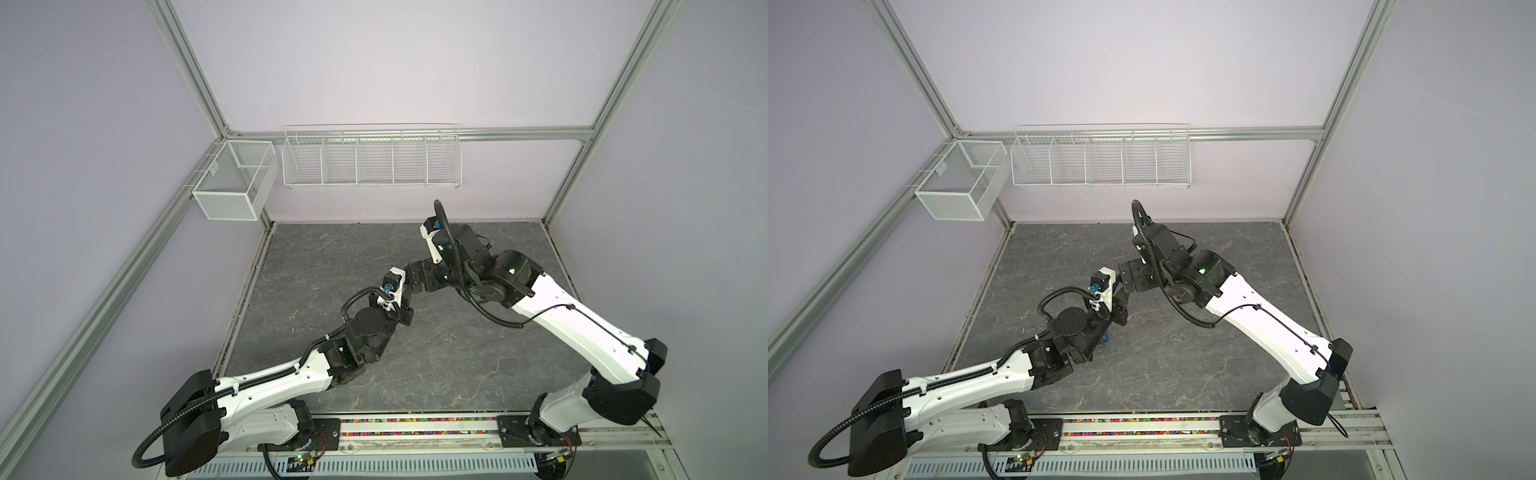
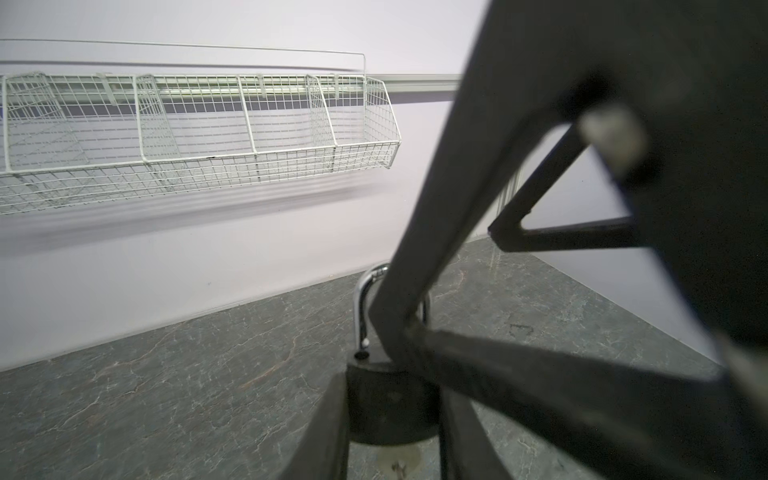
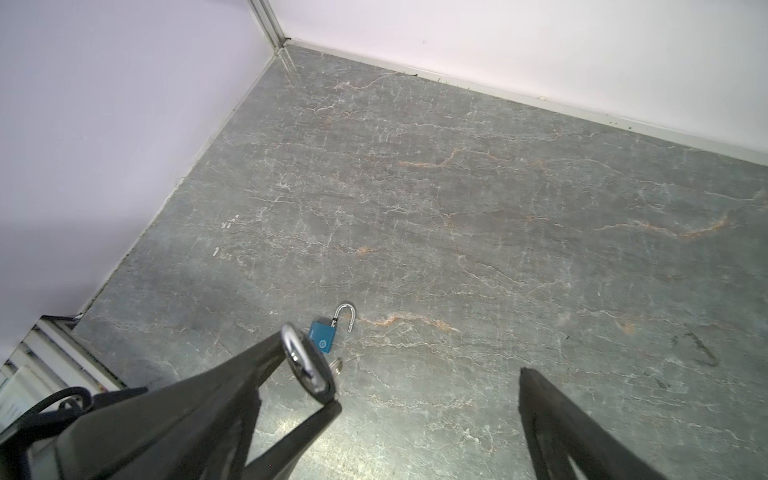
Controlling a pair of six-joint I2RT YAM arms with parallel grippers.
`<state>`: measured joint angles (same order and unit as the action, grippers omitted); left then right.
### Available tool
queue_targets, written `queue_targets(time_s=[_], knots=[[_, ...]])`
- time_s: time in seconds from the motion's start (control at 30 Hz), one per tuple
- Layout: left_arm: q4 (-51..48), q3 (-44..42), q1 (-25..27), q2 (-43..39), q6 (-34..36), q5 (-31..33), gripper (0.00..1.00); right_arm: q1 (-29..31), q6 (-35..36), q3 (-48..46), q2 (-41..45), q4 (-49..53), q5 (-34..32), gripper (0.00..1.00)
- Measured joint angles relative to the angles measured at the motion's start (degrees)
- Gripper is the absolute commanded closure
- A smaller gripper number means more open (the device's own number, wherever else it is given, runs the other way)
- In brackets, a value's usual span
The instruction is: Unlock with the key
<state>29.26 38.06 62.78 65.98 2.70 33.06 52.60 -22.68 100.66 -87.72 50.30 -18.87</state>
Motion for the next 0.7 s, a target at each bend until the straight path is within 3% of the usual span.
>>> queue_targets(time_s=[0.7], knots=[[5.4, -2.1, 1.0, 1.8, 2.3, 4.1, 0.98, 0.1, -0.1, 6.5, -6.3, 3.0, -9.1, 0.04]])
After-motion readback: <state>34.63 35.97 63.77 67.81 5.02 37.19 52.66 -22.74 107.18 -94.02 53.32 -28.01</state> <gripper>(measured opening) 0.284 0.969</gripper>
